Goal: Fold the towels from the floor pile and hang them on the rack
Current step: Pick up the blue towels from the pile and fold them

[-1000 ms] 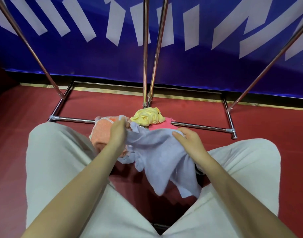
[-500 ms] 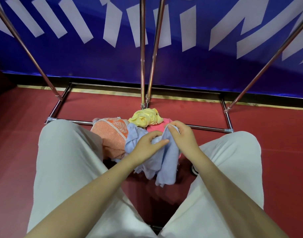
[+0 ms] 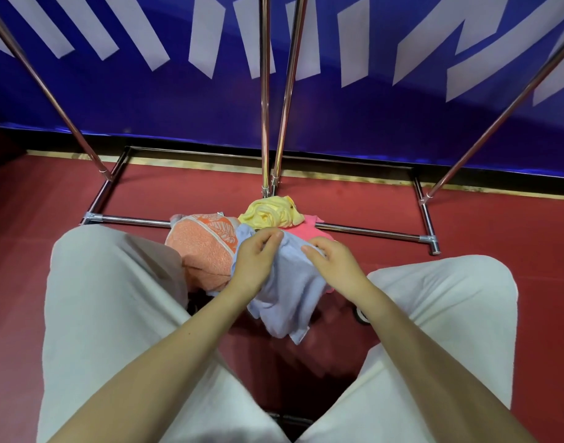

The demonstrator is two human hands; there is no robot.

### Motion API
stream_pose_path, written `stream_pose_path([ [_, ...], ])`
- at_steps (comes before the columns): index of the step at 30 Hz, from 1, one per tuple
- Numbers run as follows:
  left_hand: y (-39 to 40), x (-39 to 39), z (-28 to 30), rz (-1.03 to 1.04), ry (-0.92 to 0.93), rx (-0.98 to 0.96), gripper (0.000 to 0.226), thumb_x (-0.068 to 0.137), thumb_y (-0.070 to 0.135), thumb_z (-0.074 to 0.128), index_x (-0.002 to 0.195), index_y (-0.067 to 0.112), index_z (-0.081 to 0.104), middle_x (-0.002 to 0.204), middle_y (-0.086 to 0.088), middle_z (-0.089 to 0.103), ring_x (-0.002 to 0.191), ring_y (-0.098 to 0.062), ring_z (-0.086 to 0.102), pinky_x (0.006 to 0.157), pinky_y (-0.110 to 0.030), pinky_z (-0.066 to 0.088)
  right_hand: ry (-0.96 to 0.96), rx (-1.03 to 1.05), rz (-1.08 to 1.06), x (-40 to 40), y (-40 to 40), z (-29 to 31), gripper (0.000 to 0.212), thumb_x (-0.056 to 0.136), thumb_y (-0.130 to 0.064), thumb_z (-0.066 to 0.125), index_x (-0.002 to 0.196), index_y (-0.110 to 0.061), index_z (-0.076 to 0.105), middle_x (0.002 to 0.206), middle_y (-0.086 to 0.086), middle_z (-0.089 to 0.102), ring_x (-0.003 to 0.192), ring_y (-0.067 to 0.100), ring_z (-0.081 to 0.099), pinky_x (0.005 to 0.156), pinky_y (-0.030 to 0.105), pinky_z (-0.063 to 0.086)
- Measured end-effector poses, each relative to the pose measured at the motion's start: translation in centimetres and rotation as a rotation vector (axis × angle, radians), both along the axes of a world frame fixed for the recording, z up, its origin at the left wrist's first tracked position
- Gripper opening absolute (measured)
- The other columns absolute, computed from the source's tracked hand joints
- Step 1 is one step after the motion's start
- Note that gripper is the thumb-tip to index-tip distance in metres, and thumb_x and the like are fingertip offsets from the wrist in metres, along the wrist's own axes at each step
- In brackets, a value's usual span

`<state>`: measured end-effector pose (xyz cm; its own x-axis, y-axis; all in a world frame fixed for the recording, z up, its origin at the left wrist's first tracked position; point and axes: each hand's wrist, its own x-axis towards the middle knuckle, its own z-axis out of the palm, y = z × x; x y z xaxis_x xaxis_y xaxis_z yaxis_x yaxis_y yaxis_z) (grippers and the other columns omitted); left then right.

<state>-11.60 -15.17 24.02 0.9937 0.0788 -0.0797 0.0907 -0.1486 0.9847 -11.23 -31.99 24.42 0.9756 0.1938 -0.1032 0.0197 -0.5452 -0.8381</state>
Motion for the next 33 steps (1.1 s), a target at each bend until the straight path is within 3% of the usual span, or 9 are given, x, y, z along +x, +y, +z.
stream_pose_path([
  [5, 1.8, 1.3, -0.4, 0.129, 0.013, 0.020, 0.016, 0.097, 0.016, 0.053, 0.089, 0.015, 0.067, 0.089, 0.013, 0.066, 0.080, 0.011, 0.057, 0.075, -0.007, 0.042, 0.015, -0.081, 0.024, -0.6, -0.9, -0.9, 0.039, 0.095, -0.027, 0.055, 0.061, -0.022, 0.038, 0.059, -0.007, 0.033, 0.058, 0.007, 0.030, 0.057, 0.025, 0.029],
  [8, 3.4, 1.9, -0.4, 0.269, 0.043, -0.025, 0.017, 0.098, 0.018, 0.052, 0.091, 0.015, 0.066, 0.088, 0.012, 0.064, 0.079, 0.006, 0.055, 0.071, -0.006, 0.043, 0.027, -0.078, 0.019, -1.0, -1.7, -1.4, 0.036, 0.095, -0.027, 0.055, 0.065, -0.011, 0.043, 0.062, -0.003, 0.035, 0.060, 0.009, 0.032, 0.059, 0.028, 0.030],
  [11, 5.0, 2.4, -0.5, 0.406, 0.091, -0.060, 0.023, 0.097, 0.022, 0.049, 0.083, 0.011, 0.064, 0.082, 0.004, 0.060, 0.077, -0.007, 0.052, 0.073, -0.022, 0.044, 0.045, -0.099, 0.011, -1.5, -2.9, -1.6, 0.039, 0.096, -0.026, 0.055, 0.064, -0.013, 0.037, 0.061, -0.003, 0.029, 0.057, 0.007, 0.027, 0.056, 0.026, 0.026],
  [13, 6.2, 2.7, -0.4, 0.515, 0.124, -0.076, 0.027, 0.094, 0.025, 0.048, 0.071, 0.022, 0.062, 0.079, 0.004, 0.054, 0.077, -0.012, 0.046, 0.078, -0.032, 0.040, 0.050, -0.114, -0.001, -2.0, -3.7, -1.5, 0.042, 0.095, -0.022, 0.056, 0.061, -0.018, 0.033, 0.059, -0.006, 0.028, 0.054, 0.006, 0.028, 0.053, 0.022, 0.025],
  [17, 8.1, 3.0, -1.2, 0.611, 0.178, -0.017, 0.031, 0.085, 0.030, 0.045, 0.057, 0.022, 0.054, 0.086, -0.020, 0.058, 0.073, -0.015, 0.039, 0.075, -0.033, 0.036, 0.106, -0.062, -0.100, -2.3, -4.9, -1.3, 0.030, 0.093, -0.016, 0.059, 0.064, -0.016, 0.051, 0.062, -0.007, 0.043, 0.060, 0.002, 0.038, 0.060, 0.024, 0.031],
  [21, 7.3, 2.5, -0.4, 0.520, 0.287, 0.045, 0.025, 0.094, 0.021, 0.043, 0.071, 0.022, 0.050, 0.062, 0.000, 0.041, 0.068, -0.020, 0.041, 0.070, -0.030, 0.035, 0.164, 0.203, -0.255, -2.2, -5.0, 0.2, 0.015, 0.091, -0.016, 0.061, 0.085, -0.003, 0.064, 0.077, 0.001, 0.055, 0.074, 0.011, 0.049, 0.071, 0.030, 0.038],
  [25, 5.2, 1.6, -0.9, 0.280, 0.352, 0.167, 0.023, 0.092, 0.016, 0.049, 0.069, 0.015, 0.054, 0.060, -0.004, 0.046, 0.062, -0.022, 0.043, 0.054, -0.029, 0.035, 0.061, 0.254, -0.268, -2.5, -3.7, 2.2, 0.014, 0.093, -0.016, 0.059, 0.089, -0.004, 0.064, 0.079, 0.003, 0.060, 0.074, 0.008, 0.051, 0.069, 0.022, 0.041],
  [29, 2.1, 0.7, -1.0, 0.103, 0.268, 0.184, 0.020, 0.093, 0.007, 0.051, 0.097, 0.013, 0.070, 0.092, 0.001, 0.062, 0.087, -0.014, 0.054, 0.071, -0.021, 0.039, 0.012, 0.111, -0.123, -2.2, -2.0, 3.0, 0.012, 0.094, -0.018, 0.056, 0.090, -0.012, 0.065, 0.083, 0.005, 0.066, 0.075, 0.008, 0.055, 0.070, 0.019, 0.042],
  [33, -0.8, -0.6, -0.9, -0.057, 0.219, 0.113, 0.027, 0.097, 0.006, 0.049, 0.116, 0.012, 0.067, 0.113, -0.002, 0.066, 0.105, -0.012, 0.058, 0.077, -0.006, 0.040, -0.030, 0.024, -0.086, -1.6, -1.2, 3.2, 0.010, 0.094, -0.015, 0.054, 0.092, -0.012, 0.064, 0.087, 0.005, 0.066, 0.081, 0.018, 0.058, 0.070, 0.019, 0.042],
])
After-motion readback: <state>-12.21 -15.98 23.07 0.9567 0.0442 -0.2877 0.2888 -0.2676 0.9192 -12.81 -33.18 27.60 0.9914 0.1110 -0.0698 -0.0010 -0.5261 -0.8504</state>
